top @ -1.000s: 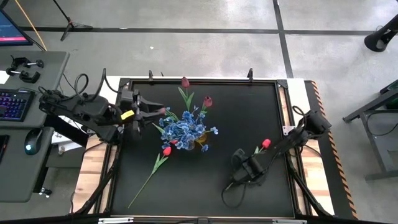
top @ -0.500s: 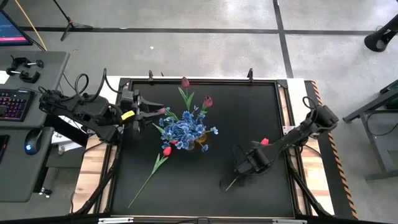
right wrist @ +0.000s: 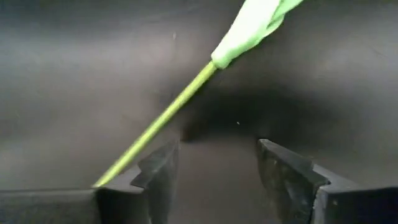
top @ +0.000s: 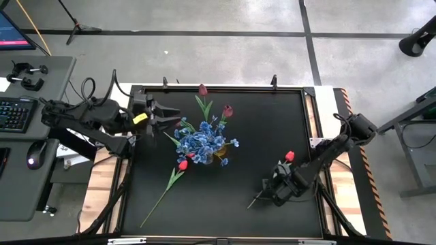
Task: Sort flowers into vase by color
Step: Put the bottom right red flower into the yellow vase
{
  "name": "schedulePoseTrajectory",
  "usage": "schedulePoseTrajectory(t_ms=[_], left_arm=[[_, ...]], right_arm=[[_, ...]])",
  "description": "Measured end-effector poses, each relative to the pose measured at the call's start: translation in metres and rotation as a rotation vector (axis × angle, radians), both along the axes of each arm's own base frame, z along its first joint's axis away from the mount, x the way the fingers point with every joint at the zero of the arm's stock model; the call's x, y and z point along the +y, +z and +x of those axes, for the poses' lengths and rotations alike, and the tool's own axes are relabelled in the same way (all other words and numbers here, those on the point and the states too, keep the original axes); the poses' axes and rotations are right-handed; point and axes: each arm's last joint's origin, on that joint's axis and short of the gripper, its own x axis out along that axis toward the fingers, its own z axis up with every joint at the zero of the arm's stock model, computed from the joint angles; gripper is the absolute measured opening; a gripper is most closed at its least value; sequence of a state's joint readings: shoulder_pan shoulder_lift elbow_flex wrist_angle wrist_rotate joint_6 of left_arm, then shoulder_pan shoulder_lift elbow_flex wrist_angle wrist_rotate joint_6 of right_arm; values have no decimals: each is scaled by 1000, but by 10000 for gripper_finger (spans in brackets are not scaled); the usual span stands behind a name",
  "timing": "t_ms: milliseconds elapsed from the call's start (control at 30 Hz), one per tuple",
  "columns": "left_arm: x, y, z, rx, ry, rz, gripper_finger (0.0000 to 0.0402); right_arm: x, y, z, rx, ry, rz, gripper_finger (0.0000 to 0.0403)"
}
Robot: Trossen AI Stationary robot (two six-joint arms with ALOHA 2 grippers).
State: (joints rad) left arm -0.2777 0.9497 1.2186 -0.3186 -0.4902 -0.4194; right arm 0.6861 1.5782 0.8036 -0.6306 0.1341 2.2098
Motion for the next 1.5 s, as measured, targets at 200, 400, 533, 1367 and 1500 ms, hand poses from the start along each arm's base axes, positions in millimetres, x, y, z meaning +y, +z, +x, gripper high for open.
schedulePoseTrajectory(t_ms=[200, 400, 533, 1367, 1500], left_arm=[[1, 5, 1, -52, -61, -14, 157], [4, 7, -2, -62, -104, -17, 157], [4, 7, -5, -56, -107, -16, 157], [13, -6, -46, 120, -98, -20, 157], [11, -9, -40, 146, -113, -17, 157]], right_arm=[[-5, 3, 8, -63, -109, -31, 187], [-11, 13, 20, -58, -147, -8, 185], [-24, 12, 19, 39, -192, -9, 185], [-51, -3, 29, 199, -327, 3, 144], [-51, -8, 32, 203, -337, -4, 135]])
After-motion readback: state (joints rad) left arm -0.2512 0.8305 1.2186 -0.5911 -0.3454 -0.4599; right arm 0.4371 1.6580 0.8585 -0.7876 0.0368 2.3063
